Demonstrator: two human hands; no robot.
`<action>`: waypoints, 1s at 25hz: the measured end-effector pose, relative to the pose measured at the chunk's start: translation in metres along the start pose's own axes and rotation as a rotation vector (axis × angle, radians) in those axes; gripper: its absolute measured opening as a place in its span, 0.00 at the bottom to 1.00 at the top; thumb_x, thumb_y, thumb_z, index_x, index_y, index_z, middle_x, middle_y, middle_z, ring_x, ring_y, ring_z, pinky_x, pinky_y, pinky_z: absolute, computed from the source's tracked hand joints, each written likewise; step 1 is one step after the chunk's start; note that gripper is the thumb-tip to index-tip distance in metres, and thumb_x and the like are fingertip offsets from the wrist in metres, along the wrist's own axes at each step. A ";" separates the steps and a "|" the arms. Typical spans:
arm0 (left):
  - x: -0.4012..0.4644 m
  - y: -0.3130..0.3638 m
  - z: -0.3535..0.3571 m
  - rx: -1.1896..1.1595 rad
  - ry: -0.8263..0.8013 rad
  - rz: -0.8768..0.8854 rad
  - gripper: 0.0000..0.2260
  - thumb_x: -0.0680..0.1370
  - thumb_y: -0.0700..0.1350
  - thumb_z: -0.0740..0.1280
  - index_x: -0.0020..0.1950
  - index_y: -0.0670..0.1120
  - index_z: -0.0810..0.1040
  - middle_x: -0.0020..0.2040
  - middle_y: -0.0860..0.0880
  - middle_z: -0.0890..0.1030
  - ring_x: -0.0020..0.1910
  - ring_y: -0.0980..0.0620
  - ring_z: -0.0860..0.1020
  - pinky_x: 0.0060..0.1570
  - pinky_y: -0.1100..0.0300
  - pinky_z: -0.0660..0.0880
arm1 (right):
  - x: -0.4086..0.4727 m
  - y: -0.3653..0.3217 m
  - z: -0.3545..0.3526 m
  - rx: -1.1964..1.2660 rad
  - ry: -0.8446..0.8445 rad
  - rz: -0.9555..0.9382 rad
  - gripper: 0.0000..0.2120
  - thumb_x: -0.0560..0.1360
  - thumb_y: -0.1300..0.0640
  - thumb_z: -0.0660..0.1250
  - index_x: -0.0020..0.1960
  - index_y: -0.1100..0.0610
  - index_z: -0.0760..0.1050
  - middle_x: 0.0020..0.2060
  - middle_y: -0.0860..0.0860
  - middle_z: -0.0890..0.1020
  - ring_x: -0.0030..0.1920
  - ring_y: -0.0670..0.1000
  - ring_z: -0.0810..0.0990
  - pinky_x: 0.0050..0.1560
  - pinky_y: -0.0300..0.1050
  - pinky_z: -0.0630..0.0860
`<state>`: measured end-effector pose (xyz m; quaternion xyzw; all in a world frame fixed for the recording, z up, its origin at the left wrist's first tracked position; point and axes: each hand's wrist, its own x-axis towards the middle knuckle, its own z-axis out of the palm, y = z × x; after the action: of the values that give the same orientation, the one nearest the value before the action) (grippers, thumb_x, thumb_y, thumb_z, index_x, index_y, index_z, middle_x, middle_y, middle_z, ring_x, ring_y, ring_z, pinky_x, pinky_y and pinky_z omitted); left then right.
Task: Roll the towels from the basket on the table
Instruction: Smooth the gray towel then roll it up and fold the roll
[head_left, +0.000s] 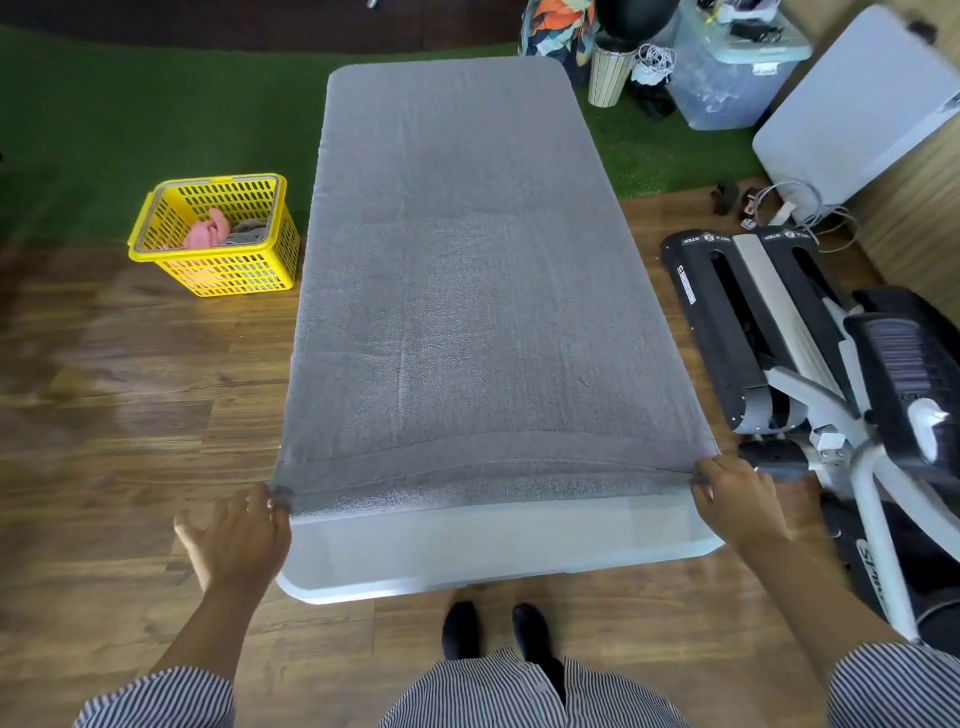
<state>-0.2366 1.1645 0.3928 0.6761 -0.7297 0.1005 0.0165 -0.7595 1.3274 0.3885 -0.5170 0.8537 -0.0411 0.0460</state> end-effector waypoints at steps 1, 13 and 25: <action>0.000 0.000 0.005 -0.006 0.040 -0.026 0.14 0.74 0.43 0.53 0.46 0.41 0.78 0.39 0.42 0.80 0.38 0.42 0.78 0.51 0.40 0.65 | 0.000 0.000 0.001 -0.004 0.026 -0.015 0.08 0.65 0.68 0.69 0.42 0.59 0.77 0.38 0.54 0.79 0.41 0.60 0.78 0.42 0.52 0.69; -0.021 0.035 0.018 -0.228 0.132 0.420 0.13 0.75 0.41 0.58 0.55 0.47 0.79 0.50 0.50 0.82 0.46 0.47 0.81 0.52 0.48 0.68 | -0.009 -0.002 0.005 -0.032 0.203 -0.245 0.15 0.58 0.70 0.75 0.43 0.60 0.82 0.38 0.54 0.82 0.42 0.58 0.82 0.43 0.54 0.75; -0.014 0.054 0.007 -0.195 0.154 0.356 0.19 0.67 0.35 0.58 0.52 0.47 0.81 0.49 0.48 0.81 0.47 0.44 0.79 0.47 0.46 0.69 | 0.002 -0.029 0.004 -0.084 0.170 -0.243 0.13 0.65 0.67 0.59 0.44 0.58 0.77 0.37 0.54 0.78 0.37 0.59 0.78 0.40 0.53 0.72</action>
<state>-0.2884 1.1809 0.3767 0.5220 -0.8405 0.0819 0.1194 -0.7347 1.3127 0.3882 -0.6126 0.7867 -0.0543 -0.0536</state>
